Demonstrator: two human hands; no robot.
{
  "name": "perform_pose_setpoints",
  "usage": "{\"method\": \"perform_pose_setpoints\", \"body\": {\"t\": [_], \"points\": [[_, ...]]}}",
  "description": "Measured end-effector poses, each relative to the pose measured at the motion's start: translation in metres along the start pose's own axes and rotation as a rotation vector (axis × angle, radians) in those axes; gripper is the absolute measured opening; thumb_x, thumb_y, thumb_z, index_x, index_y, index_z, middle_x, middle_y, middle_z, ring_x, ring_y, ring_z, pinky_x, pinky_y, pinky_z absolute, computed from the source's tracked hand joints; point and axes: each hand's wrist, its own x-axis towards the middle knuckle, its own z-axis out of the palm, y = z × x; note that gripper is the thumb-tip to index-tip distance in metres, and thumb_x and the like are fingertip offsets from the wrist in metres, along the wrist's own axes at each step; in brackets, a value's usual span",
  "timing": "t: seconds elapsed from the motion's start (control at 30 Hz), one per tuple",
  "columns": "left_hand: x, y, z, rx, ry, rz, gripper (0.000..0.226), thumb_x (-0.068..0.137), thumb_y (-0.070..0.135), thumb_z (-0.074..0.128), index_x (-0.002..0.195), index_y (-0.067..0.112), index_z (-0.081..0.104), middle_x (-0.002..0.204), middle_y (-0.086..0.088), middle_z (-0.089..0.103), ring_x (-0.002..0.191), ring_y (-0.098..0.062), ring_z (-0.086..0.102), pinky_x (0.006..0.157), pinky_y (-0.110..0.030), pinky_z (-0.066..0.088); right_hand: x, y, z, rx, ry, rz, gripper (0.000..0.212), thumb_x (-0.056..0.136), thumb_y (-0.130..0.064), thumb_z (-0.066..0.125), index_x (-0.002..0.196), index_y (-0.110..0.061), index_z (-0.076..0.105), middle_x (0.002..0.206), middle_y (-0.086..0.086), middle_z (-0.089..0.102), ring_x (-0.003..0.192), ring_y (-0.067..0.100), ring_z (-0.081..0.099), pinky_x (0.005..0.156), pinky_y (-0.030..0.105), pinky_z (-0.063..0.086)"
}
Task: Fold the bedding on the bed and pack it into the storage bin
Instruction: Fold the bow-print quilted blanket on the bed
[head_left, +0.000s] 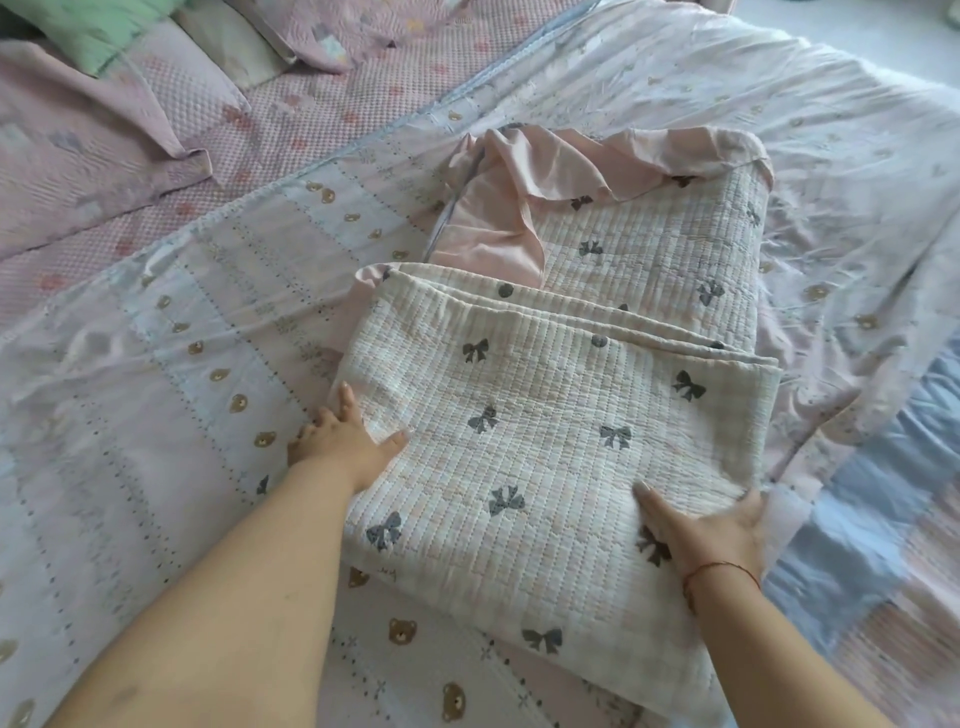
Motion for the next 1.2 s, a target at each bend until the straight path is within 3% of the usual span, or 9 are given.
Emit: {"method": "perform_pose_setpoints", "body": {"t": [0.17,0.3,0.43,0.6,0.73,0.87,1.0,1.1,1.2], "points": [[0.012,-0.004,-0.002,-0.146,-0.053,-0.015,0.131,0.062,0.093,0.033,0.145,0.017,-0.033,0.159,-0.019,0.016,0.138,-0.038,0.035,0.105,-0.052,0.040,0.013,-0.005,-0.002,0.056,-0.032,0.077,0.137,0.039,-0.072,0.080,0.146,-0.012,0.019,0.139,0.013,0.047,0.122,0.034,0.050,0.105,0.046,0.040],[0.015,-0.001,0.001,-0.312,-0.107,-0.059,0.145,0.050,0.095,0.045,0.144,0.018,-0.033,0.159,-0.017,0.019,0.136,-0.040,0.037,0.106,-0.051,0.040,0.031,-0.002,0.001,0.144,-0.113,0.088,0.152,0.007,-0.076,0.080,0.137,-0.009,0.035,0.126,0.007,0.059,0.111,0.027,0.059,0.099,0.044,0.046],[0.014,0.004,-0.005,-0.338,-0.110,-0.093,0.146,0.054,0.087,0.059,0.150,0.007,-0.017,0.159,-0.016,0.016,0.141,-0.038,0.029,0.111,-0.050,0.033,0.038,-0.006,-0.001,0.199,-0.183,0.128,0.140,0.008,-0.069,0.084,0.127,-0.004,0.049,0.113,0.009,0.065,0.102,0.028,0.063,0.097,0.044,0.048],[-0.011,0.014,-0.018,-0.450,-0.094,-0.103,0.131,0.052,0.073,0.077,0.149,0.005,0.021,0.152,-0.012,0.035,0.135,-0.033,0.040,0.107,-0.043,0.040,0.031,-0.019,-0.021,0.296,-0.309,0.126,0.076,0.030,-0.042,0.094,0.091,-0.005,0.067,0.085,0.010,0.073,0.079,0.028,0.070,0.083,0.044,0.056],[-0.043,0.022,-0.026,-0.611,-0.162,-0.076,0.126,0.043,0.073,0.080,0.144,0.010,0.039,0.144,-0.009,0.047,0.127,-0.030,0.050,0.102,-0.040,0.045,0.027,-0.024,-0.044,0.316,-0.404,0.115,0.088,0.025,-0.044,0.094,0.099,-0.004,0.067,0.089,0.015,0.073,0.081,0.030,0.071,0.083,0.048,0.056],[-0.076,0.028,-0.025,-0.717,-0.196,-0.073,0.107,0.059,0.065,0.080,0.141,0.007,0.043,0.144,-0.010,0.047,0.128,-0.030,0.048,0.100,-0.037,0.042,0.006,-0.011,-0.063,0.291,-0.586,0.139,0.054,0.062,-0.033,0.083,0.100,0.002,0.067,0.084,0.021,0.072,0.068,0.031,0.070,0.071,0.047,0.059],[-0.100,0.036,-0.034,-0.799,-0.296,-0.053,0.064,0.059,0.057,0.084,0.098,0.008,0.070,0.125,-0.006,0.061,0.117,-0.023,0.053,0.095,-0.031,0.042,-0.016,-0.003,-0.071,0.305,-0.688,0.091,0.052,0.063,-0.023,0.081,0.107,0.000,0.065,0.095,0.021,0.072,0.085,0.037,0.070,0.074,0.053,0.057],[-0.115,0.042,-0.037,-0.867,-0.297,-0.024,0.073,0.056,0.042,0.090,0.114,0.003,0.067,0.119,-0.005,0.063,0.104,-0.021,0.057,0.085,-0.029,0.042,-0.026,-0.011,-0.082,0.250,-0.652,0.003,0.047,0.065,-0.014,0.083,0.105,0.002,0.066,0.090,0.021,0.072,0.082,0.037,0.071,0.072,0.053,0.057],[-0.137,0.047,-0.035,-0.912,-0.289,-0.018,0.059,0.068,0.028,0.085,0.118,0.004,0.065,0.116,-0.004,0.059,0.098,-0.022,0.054,0.082,-0.029,0.040,-0.033,-0.012,-0.103,0.248,-0.592,-0.022,0.041,0.064,-0.014,0.084,0.099,0.000,0.068,0.086,0.021,0.072,0.076,0.037,0.070,0.070,0.053,0.058]]}}
